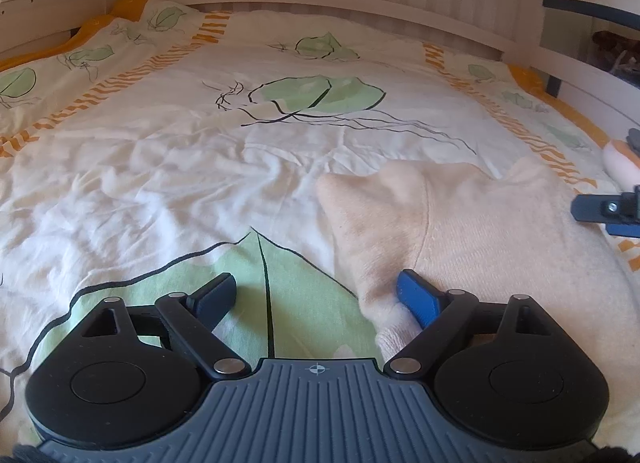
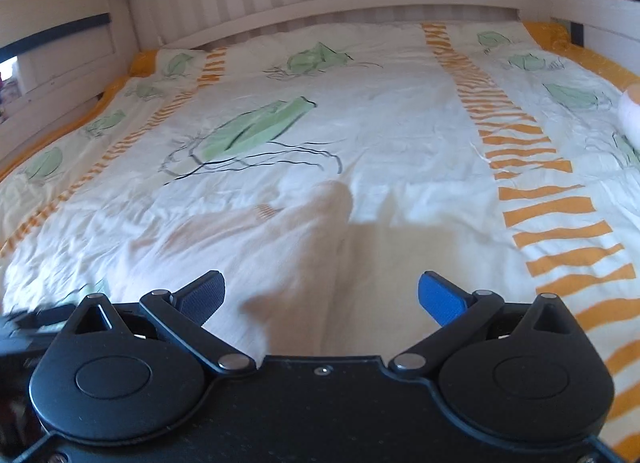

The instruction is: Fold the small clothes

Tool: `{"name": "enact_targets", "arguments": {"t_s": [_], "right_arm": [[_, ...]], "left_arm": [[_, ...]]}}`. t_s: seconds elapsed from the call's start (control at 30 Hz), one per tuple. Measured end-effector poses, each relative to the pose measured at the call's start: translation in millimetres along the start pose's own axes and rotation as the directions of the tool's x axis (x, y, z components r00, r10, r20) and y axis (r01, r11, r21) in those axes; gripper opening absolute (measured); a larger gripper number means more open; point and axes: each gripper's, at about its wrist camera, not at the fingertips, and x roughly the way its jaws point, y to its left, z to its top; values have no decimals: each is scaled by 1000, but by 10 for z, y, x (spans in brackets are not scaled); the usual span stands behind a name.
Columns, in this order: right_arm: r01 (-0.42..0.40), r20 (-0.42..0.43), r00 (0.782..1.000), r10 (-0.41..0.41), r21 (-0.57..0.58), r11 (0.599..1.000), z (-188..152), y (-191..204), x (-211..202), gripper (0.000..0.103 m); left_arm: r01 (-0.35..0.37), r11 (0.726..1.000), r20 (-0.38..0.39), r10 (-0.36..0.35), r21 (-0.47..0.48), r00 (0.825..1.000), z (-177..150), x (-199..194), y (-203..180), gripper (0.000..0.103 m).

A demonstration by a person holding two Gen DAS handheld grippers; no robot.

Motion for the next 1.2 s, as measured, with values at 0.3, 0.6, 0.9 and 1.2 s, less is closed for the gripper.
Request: {"name": "enact_targets", "arguments": {"t_s": [0.3,0.6,0.9,1.2], "right_arm": [[10,-30,1000,-8,69,998,-64,-138,145,103],[61,-91,994,-63,-20,998,73,-55,571,103],[52,-42,998,-54,-43,998,220,16,469,103],[46,-118,991,-56,-89,995,225,27,724,103]], "left_arm": [[9,1000,1,-9,-22,1000,-1,6,22,90],[17,999,-3,-17,-38,1000,12,9,35,90],[23,998,-10,-24,-56,1000,22,13,46,91],[24,997,-18,-25,-72,1000,42,25,53,91]]}}
